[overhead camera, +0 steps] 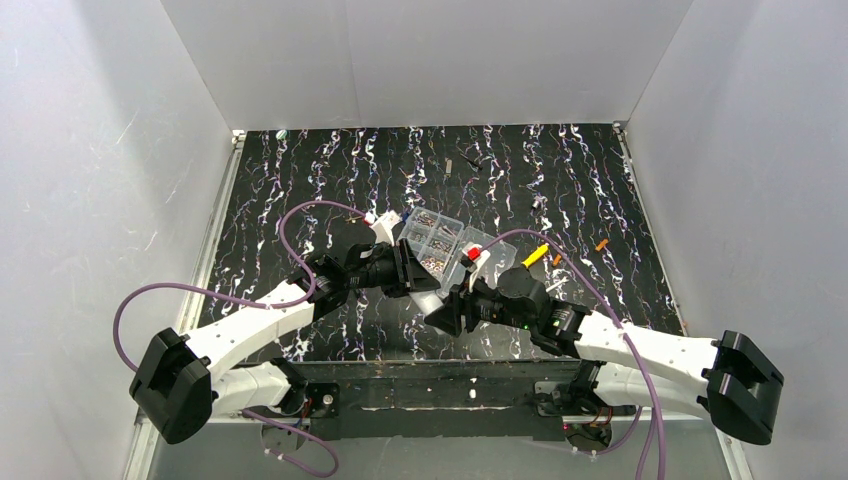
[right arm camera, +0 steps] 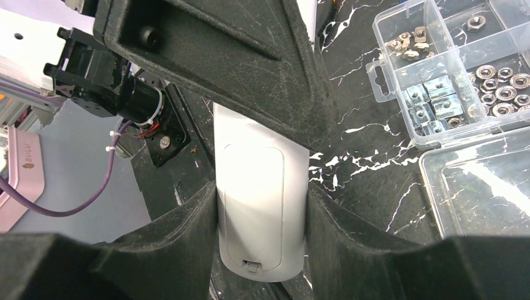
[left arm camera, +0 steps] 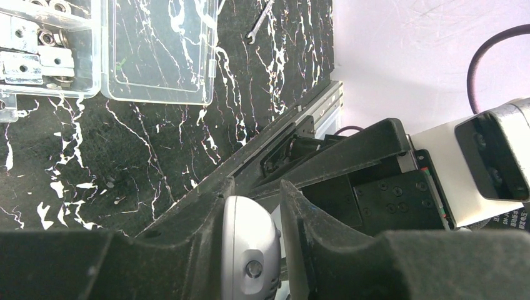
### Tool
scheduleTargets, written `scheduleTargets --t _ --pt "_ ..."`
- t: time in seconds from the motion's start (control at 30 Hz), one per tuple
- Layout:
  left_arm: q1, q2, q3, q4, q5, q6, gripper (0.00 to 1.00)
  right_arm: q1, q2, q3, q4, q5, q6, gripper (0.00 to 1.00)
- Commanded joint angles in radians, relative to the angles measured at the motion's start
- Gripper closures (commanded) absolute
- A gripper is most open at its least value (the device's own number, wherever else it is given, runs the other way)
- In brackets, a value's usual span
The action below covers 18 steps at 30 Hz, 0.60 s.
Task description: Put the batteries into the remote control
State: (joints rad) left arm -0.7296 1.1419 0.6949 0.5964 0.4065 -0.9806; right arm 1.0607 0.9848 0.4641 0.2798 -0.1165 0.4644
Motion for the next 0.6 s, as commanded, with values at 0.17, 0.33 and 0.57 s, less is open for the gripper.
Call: scheduleTargets --t 0.17,0.33,0.57 --pt "-0.004 -0.021 0.012 0.0 0.011 0.002 0.65 0.005 -0.033 0.038 0.042 0.065 0.022 0.96" --pt "-0.004 -0.025 0.012 -0.005 0.01 0.003 0.65 0.005 -0.025 0.038 0.044 0.065 0.037 0.97" --pt "-0.004 -0.026 0.007 -0.006 0.005 0.006 0.77 0.005 -0.03 0.03 0.045 0.061 0.044 0.98"
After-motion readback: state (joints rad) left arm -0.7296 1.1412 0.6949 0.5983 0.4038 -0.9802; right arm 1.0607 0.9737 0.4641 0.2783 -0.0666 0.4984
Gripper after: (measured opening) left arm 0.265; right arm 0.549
